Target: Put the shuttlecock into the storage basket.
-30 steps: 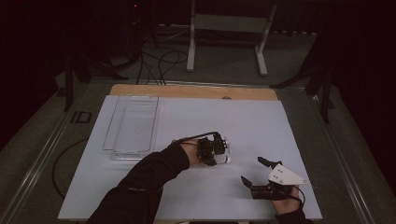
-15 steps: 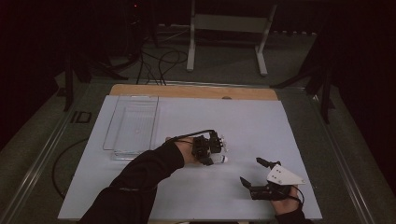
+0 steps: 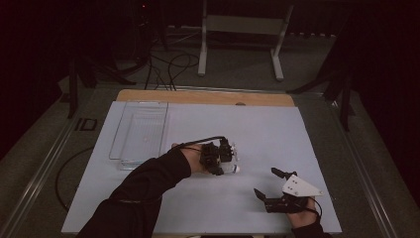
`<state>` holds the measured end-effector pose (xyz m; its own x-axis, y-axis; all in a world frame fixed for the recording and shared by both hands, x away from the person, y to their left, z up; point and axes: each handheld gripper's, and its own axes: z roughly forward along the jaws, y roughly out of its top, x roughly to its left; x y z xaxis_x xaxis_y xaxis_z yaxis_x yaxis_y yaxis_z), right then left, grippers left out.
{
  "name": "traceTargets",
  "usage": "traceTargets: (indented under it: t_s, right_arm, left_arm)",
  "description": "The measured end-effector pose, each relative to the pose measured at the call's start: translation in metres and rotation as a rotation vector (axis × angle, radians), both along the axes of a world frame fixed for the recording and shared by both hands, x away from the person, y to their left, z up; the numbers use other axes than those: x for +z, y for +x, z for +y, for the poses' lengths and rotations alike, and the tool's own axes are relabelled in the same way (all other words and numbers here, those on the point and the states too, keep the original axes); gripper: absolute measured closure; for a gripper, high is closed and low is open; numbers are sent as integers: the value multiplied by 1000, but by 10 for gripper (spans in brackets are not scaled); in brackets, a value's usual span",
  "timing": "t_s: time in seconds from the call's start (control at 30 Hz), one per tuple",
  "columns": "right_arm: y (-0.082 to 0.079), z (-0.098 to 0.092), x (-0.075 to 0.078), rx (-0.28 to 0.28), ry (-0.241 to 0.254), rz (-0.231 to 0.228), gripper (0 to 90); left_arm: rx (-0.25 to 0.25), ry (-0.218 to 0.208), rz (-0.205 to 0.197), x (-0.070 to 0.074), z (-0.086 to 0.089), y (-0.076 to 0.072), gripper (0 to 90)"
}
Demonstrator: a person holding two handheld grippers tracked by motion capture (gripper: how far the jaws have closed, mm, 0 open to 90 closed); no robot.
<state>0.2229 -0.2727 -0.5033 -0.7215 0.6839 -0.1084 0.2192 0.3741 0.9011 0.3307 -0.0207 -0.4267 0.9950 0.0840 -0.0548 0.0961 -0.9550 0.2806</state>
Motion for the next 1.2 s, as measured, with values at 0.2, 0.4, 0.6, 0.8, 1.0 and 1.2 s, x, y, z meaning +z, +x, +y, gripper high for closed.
traceTargets:
  t_s: [0.2,0.4,0.6,0.8,1.0,1.2]
  right_arm:
    - [0,0,0,1,-1,3,101]
    - [0,1,0,1,0,7,101]
    - [0,1,-1,4,-1,12,101]
    - [0,1,0,4,-1,9,101]
    - [0,1,-1,9,-5,11,101]
    - [0,1,-1,9,-5,11,101]
  left_arm:
    - [-3,-1,-9,7,5,-1,900]
    - [4,-8,-14,16,11,-3,900]
    - [15,-9,-26,22,18,-3,900]
    - [20,-2,-33,28,26,-5,900]
    - [27,-6,-34,32,36,-5,900]
    - [34,-20,-39,39,45,-3,900]
